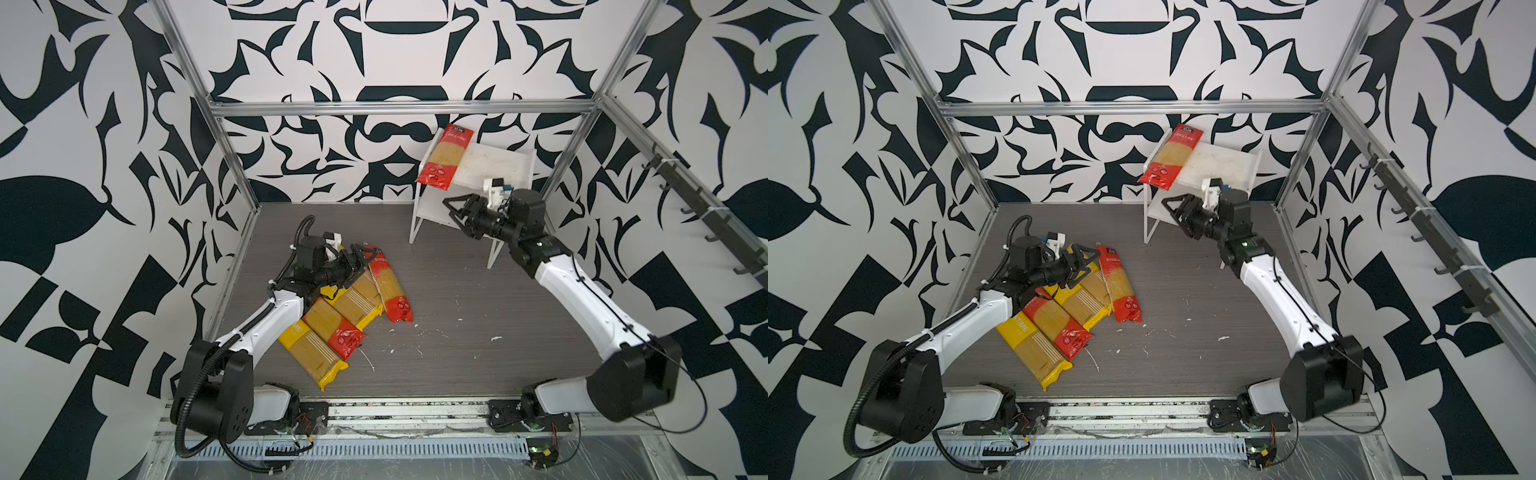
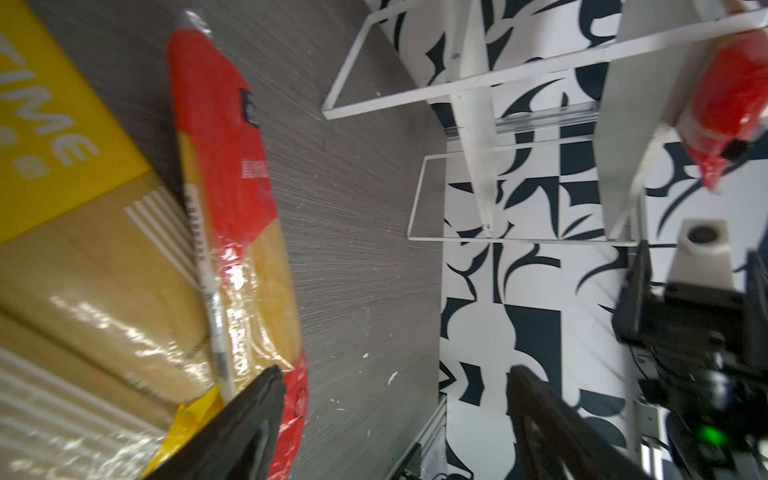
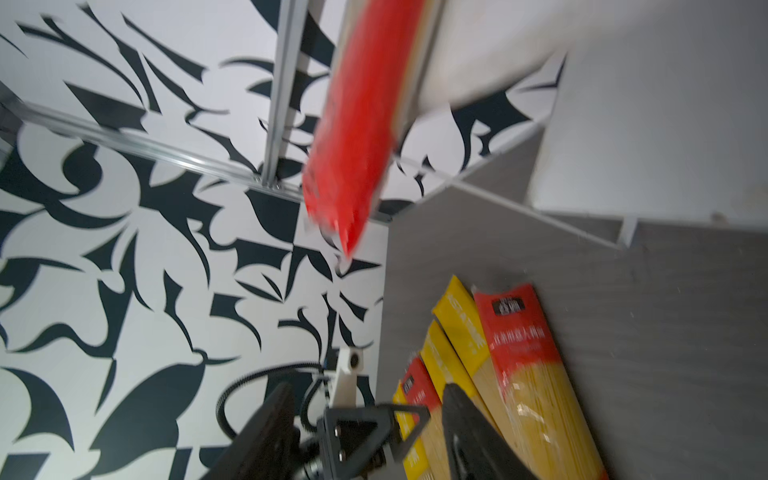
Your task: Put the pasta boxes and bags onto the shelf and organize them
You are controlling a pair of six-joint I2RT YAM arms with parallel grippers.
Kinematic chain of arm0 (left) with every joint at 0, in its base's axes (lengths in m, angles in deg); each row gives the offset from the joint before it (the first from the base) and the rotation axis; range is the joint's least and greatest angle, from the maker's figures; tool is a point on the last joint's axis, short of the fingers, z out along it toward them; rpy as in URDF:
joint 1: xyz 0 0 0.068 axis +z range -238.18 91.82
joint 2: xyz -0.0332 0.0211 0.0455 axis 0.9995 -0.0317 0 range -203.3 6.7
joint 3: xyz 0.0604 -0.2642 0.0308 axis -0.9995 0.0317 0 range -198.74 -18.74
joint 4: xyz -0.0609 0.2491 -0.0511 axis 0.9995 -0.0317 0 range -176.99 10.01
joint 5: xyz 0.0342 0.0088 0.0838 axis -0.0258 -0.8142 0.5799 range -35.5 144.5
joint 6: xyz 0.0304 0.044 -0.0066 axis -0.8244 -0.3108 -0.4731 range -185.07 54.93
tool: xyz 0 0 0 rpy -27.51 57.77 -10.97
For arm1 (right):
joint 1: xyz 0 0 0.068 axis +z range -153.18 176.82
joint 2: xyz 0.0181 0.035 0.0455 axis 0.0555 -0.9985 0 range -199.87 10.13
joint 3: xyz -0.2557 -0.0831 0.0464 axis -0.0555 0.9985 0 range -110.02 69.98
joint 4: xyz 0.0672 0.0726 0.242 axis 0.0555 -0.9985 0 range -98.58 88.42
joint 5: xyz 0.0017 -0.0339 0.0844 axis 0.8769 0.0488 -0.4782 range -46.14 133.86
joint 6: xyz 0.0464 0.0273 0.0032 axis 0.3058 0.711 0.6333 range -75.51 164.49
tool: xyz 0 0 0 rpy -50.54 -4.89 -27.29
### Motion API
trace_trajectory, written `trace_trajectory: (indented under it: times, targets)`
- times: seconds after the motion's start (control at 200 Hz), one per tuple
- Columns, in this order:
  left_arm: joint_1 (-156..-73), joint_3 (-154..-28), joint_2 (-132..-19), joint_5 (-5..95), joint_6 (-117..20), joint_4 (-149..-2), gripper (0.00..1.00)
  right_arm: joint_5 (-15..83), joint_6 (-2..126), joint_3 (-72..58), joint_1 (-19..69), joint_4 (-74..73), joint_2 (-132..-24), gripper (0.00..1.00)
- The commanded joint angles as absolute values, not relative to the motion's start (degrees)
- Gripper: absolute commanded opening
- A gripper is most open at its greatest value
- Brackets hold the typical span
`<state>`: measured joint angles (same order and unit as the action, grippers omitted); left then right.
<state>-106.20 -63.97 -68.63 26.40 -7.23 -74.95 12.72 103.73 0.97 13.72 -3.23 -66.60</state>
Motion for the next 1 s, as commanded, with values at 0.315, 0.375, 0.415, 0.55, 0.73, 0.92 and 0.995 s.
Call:
trace_trajectory:
  times: [0.315,0.375,0.415,0.55,0.73,0.92,0.995]
  targets:
    - [-109.6,-68.0,-81.4,35.6,-12.9,-84.7,0.89,30.6,94.0,17.1,36.5,0.0,-76.7,0.61]
    - [-109.8,-70.2,-85.3,35.6,-13.2,-84.9,0.89,30.9,93.6,16.2,36.5,2.4,-80.5,0.61]
    - [-109.8,-71.8,-87.6,35.5,-13.4,-85.3,0.89,31.7,92.7,14.8,36.3,1.4,-82.9,0.61]
    - [-109.9,-77.0,-93.6,36.5,-14.4,-86.7,0.89,31.2,90.8,11.9,35.6,1.4,-89.1,0.62]
    - [-110.0,-82.3,-100.0,36.3,-15.7,-88.7,0.86,25.9,91.9,10.3,35.7,4.2,-93.4,0.62]
    - [-111.3,-85.3,-102.5,35.8,-16.6,-91.3,0.79,23.4,93.9,13.3,36.9,7.4,-94.1,0.60]
    - [-112.2,-87.8,-101.8,37.6,-19.1,-95.9,0.79,23.2,94.8,14.8,37.1,9.0,-94.1,0.60]
